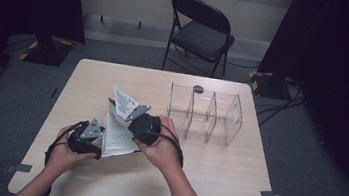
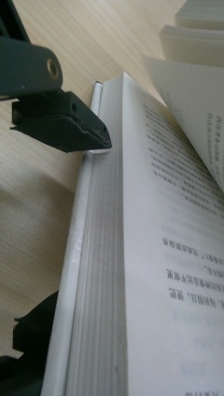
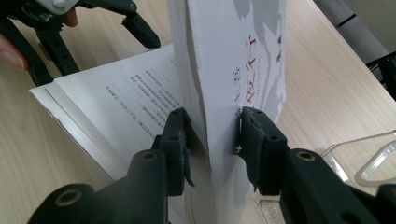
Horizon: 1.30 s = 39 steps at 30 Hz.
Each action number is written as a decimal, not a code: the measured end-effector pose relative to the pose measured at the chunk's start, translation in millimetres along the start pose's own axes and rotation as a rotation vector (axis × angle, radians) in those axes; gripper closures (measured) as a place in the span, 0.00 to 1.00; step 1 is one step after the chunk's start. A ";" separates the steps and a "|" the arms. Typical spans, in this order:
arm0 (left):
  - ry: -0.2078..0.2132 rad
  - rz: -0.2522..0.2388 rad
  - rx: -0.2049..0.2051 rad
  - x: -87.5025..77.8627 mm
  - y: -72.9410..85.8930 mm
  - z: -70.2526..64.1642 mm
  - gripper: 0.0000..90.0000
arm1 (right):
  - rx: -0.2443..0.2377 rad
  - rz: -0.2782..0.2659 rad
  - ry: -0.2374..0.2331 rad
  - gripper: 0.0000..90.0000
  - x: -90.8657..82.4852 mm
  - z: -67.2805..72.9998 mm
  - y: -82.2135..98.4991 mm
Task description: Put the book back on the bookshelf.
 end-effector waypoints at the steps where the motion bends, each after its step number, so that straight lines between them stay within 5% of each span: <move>1: -0.001 0.000 0.000 -0.3 -0.8 -0.4 0.27 | -0.006 0.000 -0.001 0.70 -0.4 -0.7 -0.6; 14: -0.010 -0.016 0.060 -4.4 -6.6 1.5 0.27 | -0.031 0.019 -0.002 0.70 -0.7 0.7 -4.7; 24: -0.043 -0.045 0.155 -3.5 -19.1 -3.7 0.26 | -0.059 0.034 -0.008 0.70 -7.0 -0.6 -11.3; 31: -0.111 -0.064 0.212 -14.9 -24.6 2.1 0.54 | -0.083 0.044 -0.022 0.67 -3.8 4.7 -13.7; 34: -0.107 -0.036 0.239 -17.8 -25.3 1.7 0.57 | -0.103 0.057 -0.030 0.67 -4.8 6.9 -14.7; 39: -0.098 -0.041 0.193 -25.3 -30.2 0.4 0.62 | -0.114 0.041 -0.043 0.66 -9.0 9.8 -16.4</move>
Point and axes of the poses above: each handheld gripper's, and its own axes: x roughly forward along the jaws, y roughly out of its underside, z roughly to its left, the point moved 8 cm from there along x, roughly forward along the jaws, and after that the axes turned 6 degrees about -y, right-handed, at the moved point
